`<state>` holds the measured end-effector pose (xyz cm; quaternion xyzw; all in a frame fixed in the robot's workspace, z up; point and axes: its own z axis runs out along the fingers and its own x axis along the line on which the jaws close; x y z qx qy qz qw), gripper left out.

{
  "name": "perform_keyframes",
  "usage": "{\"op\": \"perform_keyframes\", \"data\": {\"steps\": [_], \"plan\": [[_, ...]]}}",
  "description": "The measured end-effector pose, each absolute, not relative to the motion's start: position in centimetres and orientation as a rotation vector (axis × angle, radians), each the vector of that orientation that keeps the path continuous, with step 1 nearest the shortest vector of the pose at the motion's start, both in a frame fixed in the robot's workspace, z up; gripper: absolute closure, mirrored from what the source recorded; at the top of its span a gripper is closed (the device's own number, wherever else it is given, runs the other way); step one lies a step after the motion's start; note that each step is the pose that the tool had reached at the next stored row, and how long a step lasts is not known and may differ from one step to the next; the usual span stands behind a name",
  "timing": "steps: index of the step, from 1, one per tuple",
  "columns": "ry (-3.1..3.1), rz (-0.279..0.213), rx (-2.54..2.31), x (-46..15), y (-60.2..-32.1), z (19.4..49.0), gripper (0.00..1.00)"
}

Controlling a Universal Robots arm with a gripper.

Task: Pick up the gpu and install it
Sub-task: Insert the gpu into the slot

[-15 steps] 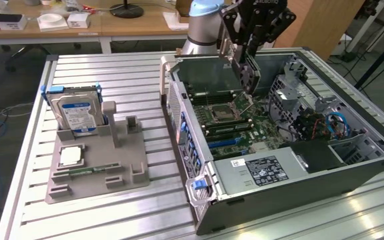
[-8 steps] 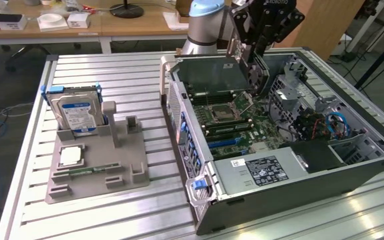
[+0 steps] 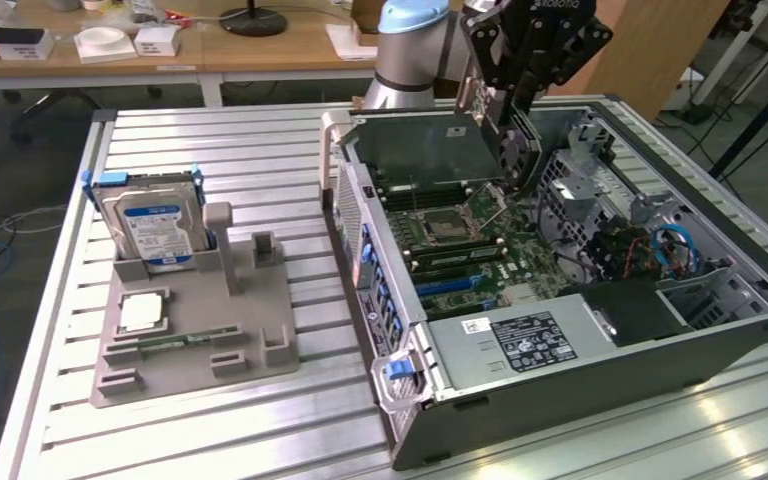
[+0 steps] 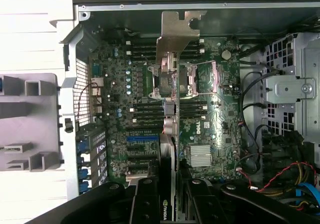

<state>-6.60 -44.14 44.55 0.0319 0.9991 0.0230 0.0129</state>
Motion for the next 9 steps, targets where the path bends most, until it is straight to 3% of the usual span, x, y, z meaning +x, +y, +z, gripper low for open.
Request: {"op": "perform_keyframes", "data": {"steps": [9], "plan": [[3.113, 0.072, 0.099, -6.60, -44.14, 44.55, 0.74]]}}
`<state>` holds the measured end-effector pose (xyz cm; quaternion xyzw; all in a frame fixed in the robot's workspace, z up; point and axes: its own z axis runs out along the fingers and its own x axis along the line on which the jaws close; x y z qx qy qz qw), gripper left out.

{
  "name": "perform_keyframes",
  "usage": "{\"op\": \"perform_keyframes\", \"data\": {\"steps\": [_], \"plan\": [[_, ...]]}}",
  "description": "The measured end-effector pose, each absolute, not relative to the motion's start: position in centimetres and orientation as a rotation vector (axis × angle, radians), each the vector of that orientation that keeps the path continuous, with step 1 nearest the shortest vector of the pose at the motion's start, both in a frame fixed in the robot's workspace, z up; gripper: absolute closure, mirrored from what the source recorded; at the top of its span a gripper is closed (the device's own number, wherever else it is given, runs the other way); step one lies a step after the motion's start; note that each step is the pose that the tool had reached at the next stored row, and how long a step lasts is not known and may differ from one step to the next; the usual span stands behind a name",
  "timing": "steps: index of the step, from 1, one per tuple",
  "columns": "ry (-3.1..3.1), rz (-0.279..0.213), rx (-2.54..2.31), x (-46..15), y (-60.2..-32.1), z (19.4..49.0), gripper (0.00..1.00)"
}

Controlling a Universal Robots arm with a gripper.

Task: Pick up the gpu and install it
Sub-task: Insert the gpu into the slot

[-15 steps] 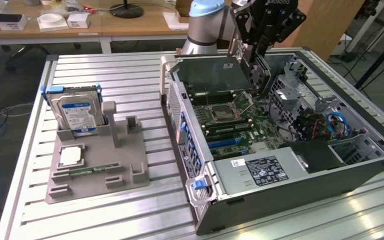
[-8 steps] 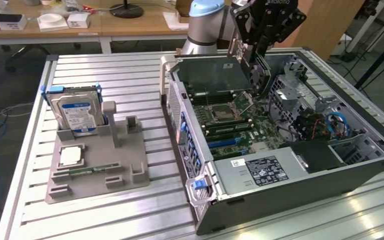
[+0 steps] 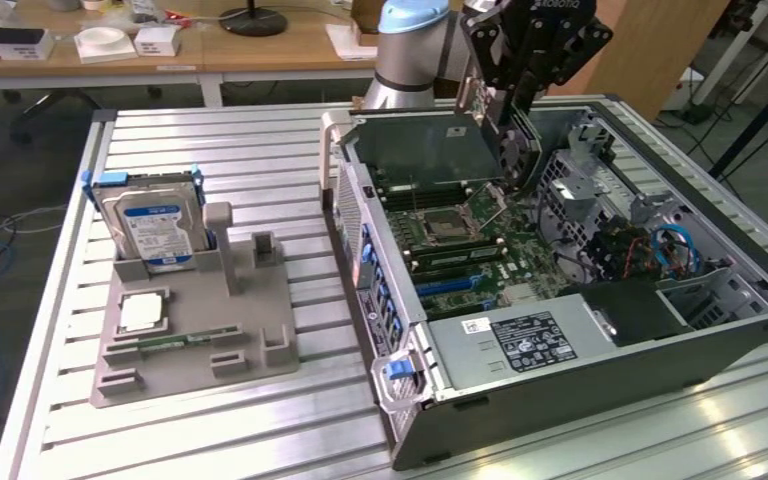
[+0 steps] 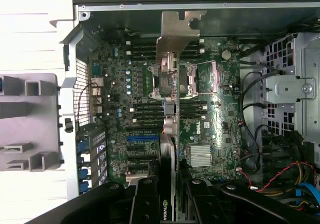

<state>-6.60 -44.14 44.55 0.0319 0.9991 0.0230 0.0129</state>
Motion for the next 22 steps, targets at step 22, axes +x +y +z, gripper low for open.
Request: {"op": "perform_keyframes", "data": {"steps": [22], "plan": [[3.114, 0.072, 0.093, -3.0, -44.1, 44.6, 0.74]]}}
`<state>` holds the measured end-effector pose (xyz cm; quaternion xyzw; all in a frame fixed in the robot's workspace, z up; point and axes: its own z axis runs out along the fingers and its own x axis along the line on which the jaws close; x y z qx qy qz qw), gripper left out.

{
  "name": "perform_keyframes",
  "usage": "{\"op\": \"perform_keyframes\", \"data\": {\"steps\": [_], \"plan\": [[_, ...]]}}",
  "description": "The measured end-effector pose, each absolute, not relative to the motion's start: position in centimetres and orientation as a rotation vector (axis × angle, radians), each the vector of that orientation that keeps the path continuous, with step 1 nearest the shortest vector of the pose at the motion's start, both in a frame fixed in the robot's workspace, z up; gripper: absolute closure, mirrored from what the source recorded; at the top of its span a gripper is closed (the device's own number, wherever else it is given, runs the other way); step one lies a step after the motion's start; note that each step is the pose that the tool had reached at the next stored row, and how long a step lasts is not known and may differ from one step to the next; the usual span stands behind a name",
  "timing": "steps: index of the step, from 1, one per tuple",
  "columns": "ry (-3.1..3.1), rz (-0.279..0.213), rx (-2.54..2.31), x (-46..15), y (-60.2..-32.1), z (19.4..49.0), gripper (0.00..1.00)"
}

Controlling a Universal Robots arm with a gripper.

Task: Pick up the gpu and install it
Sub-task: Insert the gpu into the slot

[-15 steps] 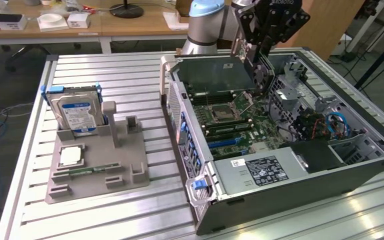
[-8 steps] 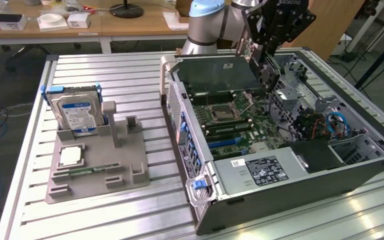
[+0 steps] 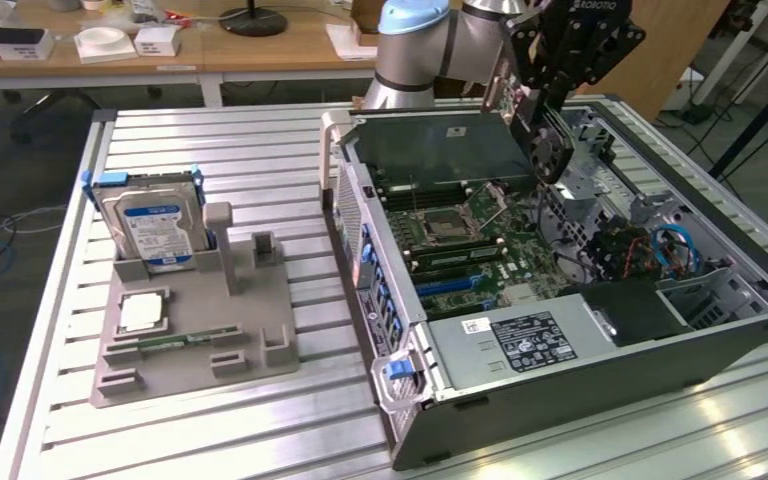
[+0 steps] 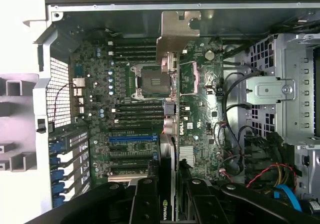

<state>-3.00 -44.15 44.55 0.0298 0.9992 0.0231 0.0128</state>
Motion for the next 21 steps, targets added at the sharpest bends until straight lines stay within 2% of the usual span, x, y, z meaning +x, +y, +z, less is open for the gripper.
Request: {"op": "perform_keyframes", "data": {"steps": [21], "plan": [[3.117, 0.074, -0.083, -2.99, -44.14, 44.55, 0.74]]}}
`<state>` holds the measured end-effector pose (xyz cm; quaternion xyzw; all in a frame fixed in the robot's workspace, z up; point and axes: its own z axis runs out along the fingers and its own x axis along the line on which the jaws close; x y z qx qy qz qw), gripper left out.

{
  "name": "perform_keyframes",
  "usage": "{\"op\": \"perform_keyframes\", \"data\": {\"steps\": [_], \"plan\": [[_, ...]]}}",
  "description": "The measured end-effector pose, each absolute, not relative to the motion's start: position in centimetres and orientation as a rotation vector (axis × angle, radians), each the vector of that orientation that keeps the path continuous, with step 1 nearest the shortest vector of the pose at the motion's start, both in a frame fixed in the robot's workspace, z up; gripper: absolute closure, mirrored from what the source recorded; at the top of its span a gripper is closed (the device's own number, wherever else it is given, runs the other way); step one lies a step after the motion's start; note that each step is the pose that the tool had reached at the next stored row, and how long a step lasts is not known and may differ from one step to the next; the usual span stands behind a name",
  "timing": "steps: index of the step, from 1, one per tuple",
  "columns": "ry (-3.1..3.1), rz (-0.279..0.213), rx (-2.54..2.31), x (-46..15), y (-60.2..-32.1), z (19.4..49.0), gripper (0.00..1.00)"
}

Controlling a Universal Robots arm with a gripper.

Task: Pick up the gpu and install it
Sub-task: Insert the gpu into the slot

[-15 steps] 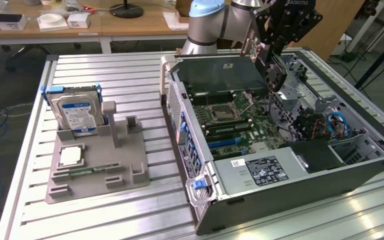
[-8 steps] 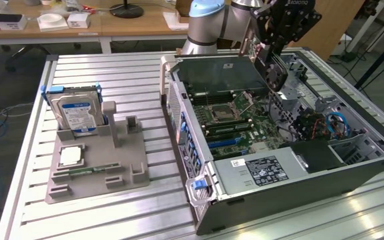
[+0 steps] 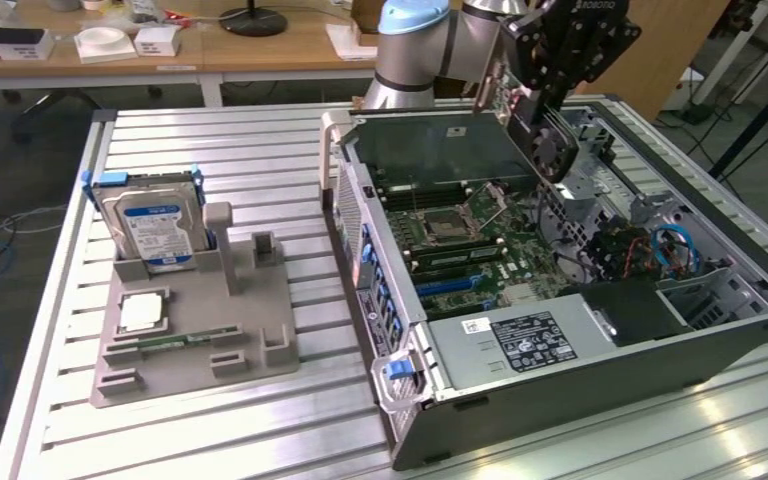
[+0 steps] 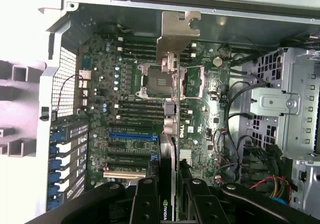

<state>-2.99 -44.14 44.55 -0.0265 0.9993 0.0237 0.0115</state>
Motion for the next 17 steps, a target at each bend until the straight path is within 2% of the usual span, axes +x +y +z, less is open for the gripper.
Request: {"op": "perform_keyframes", "data": {"steps": [17], "plan": [[3.106, 0.077, -0.306, -2.99, -44.14, 44.55, 0.74]]}}
